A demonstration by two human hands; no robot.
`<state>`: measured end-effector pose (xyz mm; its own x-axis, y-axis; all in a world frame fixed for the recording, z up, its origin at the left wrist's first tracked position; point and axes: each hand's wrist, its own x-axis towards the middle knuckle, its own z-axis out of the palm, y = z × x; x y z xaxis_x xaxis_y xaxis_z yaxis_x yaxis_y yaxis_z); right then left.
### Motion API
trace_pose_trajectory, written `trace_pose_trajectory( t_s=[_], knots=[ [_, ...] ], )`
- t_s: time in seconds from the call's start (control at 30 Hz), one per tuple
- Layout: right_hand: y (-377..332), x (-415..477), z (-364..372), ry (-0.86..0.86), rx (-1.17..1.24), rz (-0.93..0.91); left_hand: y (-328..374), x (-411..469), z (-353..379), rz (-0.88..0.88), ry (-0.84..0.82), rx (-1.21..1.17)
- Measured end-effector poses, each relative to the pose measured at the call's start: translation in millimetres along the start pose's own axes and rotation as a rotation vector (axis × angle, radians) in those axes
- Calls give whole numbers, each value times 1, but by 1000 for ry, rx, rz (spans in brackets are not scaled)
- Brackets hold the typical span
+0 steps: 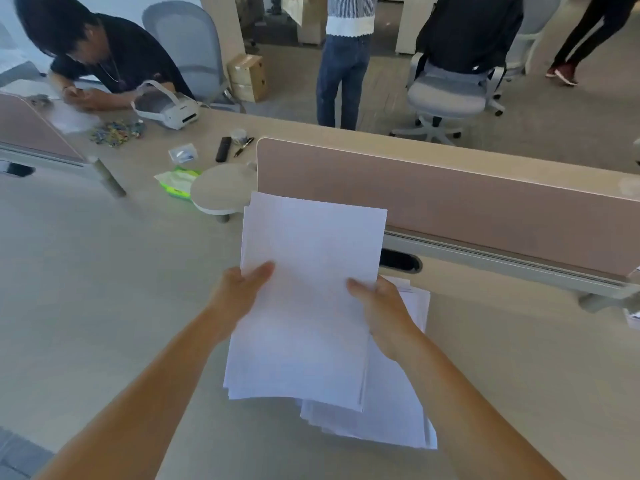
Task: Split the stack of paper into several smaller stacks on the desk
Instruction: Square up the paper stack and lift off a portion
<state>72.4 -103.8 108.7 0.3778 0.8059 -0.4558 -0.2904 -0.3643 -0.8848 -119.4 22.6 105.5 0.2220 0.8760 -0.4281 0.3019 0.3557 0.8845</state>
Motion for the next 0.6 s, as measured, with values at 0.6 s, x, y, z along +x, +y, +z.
trace_pose_trajectory(
  t_s=[0.6],
  knots=[
    [104,56,-92,390,-488,316,-100,31,147,-135,-82,541]
  ],
)
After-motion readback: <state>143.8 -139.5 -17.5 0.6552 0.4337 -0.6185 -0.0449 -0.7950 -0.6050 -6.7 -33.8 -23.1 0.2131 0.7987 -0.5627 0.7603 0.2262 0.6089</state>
